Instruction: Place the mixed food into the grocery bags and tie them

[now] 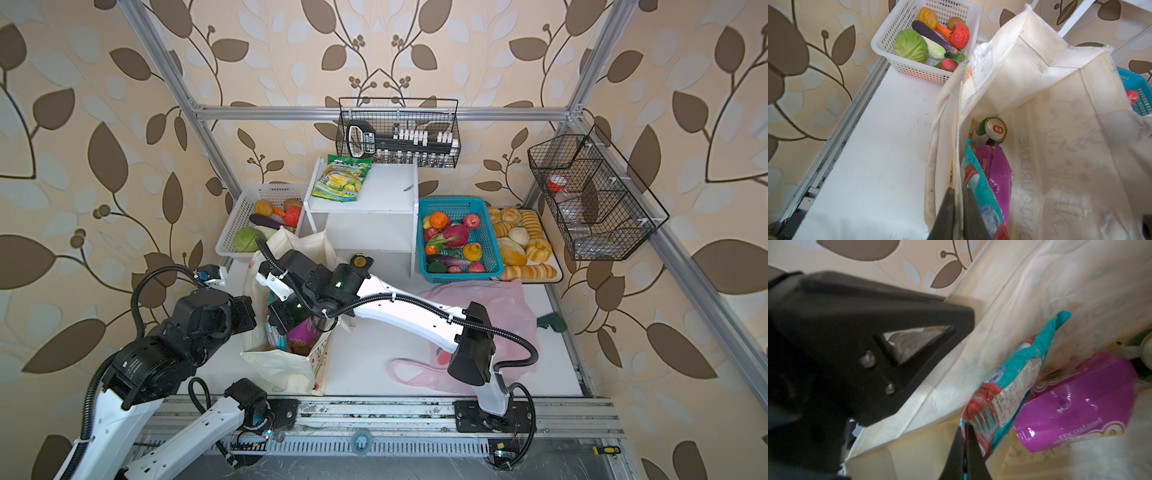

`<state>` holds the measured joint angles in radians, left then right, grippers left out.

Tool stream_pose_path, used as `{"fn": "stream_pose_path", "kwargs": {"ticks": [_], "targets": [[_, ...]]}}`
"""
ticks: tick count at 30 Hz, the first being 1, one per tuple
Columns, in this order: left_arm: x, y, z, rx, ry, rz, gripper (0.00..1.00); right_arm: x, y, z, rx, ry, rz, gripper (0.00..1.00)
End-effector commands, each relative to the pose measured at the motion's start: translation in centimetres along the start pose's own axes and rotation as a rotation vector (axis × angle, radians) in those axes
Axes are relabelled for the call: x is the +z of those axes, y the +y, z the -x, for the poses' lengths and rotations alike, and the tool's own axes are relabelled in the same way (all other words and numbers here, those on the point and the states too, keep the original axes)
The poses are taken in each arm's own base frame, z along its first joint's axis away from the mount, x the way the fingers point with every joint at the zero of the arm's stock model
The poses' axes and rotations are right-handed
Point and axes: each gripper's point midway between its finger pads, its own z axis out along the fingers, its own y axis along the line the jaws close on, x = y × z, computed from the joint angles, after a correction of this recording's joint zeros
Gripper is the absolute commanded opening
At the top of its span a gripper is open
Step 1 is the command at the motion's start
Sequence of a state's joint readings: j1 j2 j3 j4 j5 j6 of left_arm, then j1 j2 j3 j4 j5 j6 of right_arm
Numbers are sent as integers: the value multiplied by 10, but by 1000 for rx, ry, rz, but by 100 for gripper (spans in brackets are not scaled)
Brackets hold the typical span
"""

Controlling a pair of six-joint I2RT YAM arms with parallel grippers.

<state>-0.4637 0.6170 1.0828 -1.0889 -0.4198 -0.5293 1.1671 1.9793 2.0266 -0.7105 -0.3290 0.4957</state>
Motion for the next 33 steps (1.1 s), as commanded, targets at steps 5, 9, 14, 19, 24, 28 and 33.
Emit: {"fn": "stream_pose_path", "kwargs": {"ticks": [5, 9, 14, 19, 24, 28, 33], "targets": [[-7, 6, 18, -29, -81, 31, 7, -51, 47, -15, -81, -13, 190, 47], [-6, 7, 18, -33, -83, 33, 5, -95, 40, 2, -104, -159, 108, 55], [-7, 7, 18, -38, -83, 32, 3, -160, -37, 17, 31, -416, -247, 58], [-5, 6, 16, -35, -77, 32, 1, -181, -115, -3, 302, -493, -401, 58], [-3, 4, 15, -36, -70, 25, 0, -148, -121, -7, 348, -442, -332, 61], [-3, 5, 14, -36, -70, 28, 0, -113, -135, -10, 406, -366, -372, 63], [-3, 8, 18, -30, -93, 46, 0, -81, -113, -3, 339, -303, -321, 38]]}}
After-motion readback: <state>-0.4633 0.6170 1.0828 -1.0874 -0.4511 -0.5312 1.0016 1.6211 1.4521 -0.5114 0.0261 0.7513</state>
